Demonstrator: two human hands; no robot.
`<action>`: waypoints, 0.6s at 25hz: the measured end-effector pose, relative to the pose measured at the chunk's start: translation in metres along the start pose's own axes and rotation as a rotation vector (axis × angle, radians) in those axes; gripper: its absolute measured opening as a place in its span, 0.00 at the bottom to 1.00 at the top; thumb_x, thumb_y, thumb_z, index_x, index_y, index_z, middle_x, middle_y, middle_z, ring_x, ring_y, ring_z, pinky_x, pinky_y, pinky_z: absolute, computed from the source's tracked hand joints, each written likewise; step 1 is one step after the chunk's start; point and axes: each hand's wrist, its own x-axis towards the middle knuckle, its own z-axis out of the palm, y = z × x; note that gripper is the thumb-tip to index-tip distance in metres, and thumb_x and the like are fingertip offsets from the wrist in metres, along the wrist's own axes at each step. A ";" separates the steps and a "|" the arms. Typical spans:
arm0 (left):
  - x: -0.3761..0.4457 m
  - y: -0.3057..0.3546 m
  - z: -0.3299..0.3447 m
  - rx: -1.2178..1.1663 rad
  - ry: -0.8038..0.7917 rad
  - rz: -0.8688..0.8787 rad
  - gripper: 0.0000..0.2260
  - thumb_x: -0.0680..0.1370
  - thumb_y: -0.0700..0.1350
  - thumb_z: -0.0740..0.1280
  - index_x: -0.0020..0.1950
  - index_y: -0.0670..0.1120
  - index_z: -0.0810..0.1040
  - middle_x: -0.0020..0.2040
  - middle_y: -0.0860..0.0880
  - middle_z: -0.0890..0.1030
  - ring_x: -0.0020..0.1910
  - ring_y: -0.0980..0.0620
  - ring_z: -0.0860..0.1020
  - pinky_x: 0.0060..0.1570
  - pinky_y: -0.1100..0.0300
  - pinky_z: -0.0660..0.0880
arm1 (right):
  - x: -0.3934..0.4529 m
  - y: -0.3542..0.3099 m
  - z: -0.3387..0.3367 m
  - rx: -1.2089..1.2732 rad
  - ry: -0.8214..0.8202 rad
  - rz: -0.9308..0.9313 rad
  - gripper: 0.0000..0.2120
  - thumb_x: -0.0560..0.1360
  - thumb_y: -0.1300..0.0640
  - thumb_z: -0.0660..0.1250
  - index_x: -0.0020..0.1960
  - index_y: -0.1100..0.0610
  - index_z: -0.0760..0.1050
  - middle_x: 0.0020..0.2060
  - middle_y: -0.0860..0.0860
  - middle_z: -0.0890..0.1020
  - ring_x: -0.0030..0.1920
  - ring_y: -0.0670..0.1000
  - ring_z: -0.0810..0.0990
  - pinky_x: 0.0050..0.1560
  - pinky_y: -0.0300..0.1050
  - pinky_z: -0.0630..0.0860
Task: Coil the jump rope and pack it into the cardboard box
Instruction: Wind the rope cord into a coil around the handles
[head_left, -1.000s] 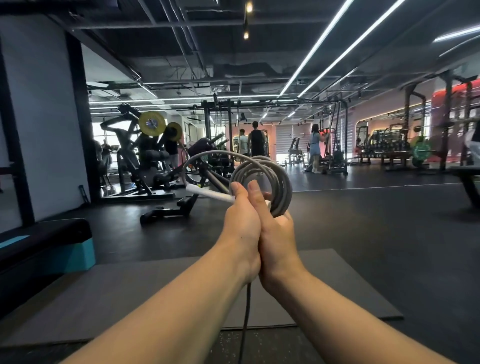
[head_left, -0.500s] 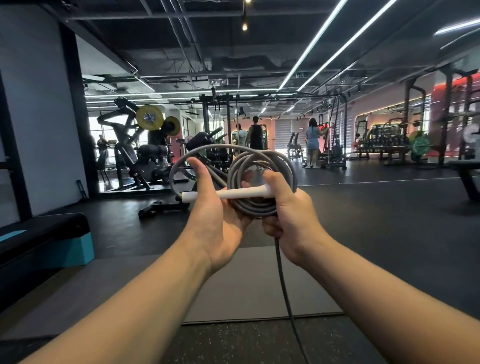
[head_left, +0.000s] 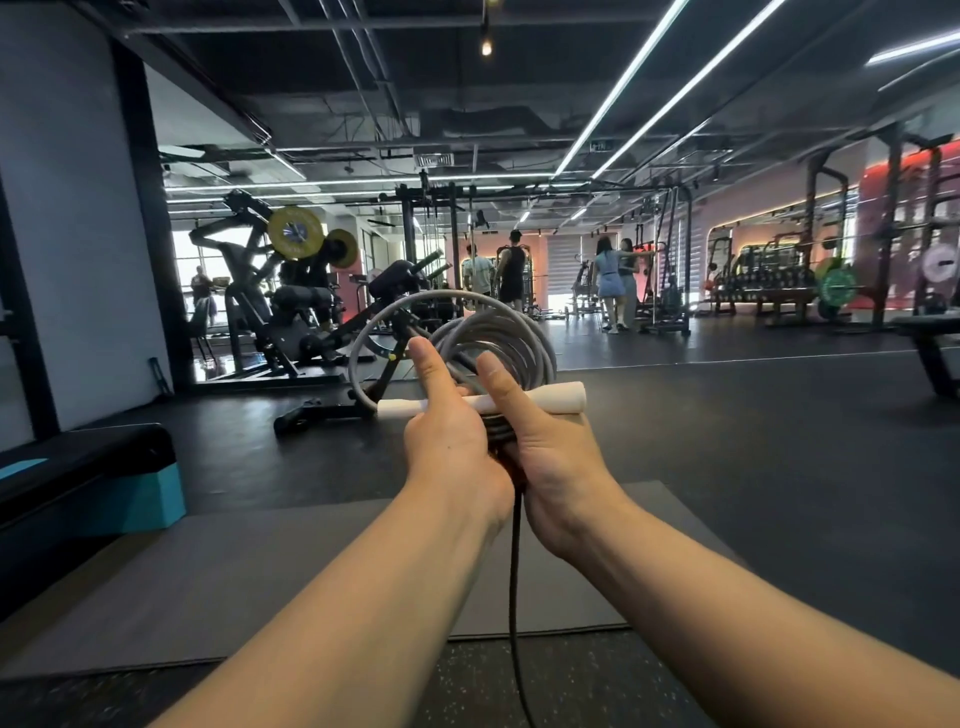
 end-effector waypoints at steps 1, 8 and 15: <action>0.000 -0.003 -0.004 0.064 -0.001 0.018 0.29 0.71 0.72 0.64 0.43 0.44 0.79 0.37 0.47 0.86 0.35 0.49 0.85 0.41 0.50 0.82 | 0.001 0.001 -0.001 -0.040 0.044 0.010 0.25 0.61 0.47 0.81 0.50 0.62 0.82 0.37 0.54 0.88 0.34 0.50 0.86 0.32 0.41 0.80; 0.009 0.000 -0.058 0.296 -0.007 -0.014 0.34 0.68 0.59 0.76 0.71 0.49 0.72 0.65 0.47 0.75 0.64 0.47 0.72 0.61 0.47 0.68 | 0.010 -0.027 -0.017 -0.477 -0.017 -0.068 0.08 0.76 0.60 0.70 0.40 0.63 0.80 0.34 0.58 0.85 0.19 0.42 0.72 0.21 0.35 0.66; -0.019 0.051 -0.026 1.802 -0.584 1.371 0.29 0.72 0.49 0.65 0.74 0.50 0.68 0.70 0.52 0.73 0.70 0.50 0.68 0.70 0.49 0.65 | 0.025 -0.046 -0.022 -1.653 -0.354 -0.327 0.10 0.65 0.49 0.68 0.36 0.54 0.72 0.32 0.55 0.80 0.36 0.57 0.78 0.35 0.51 0.73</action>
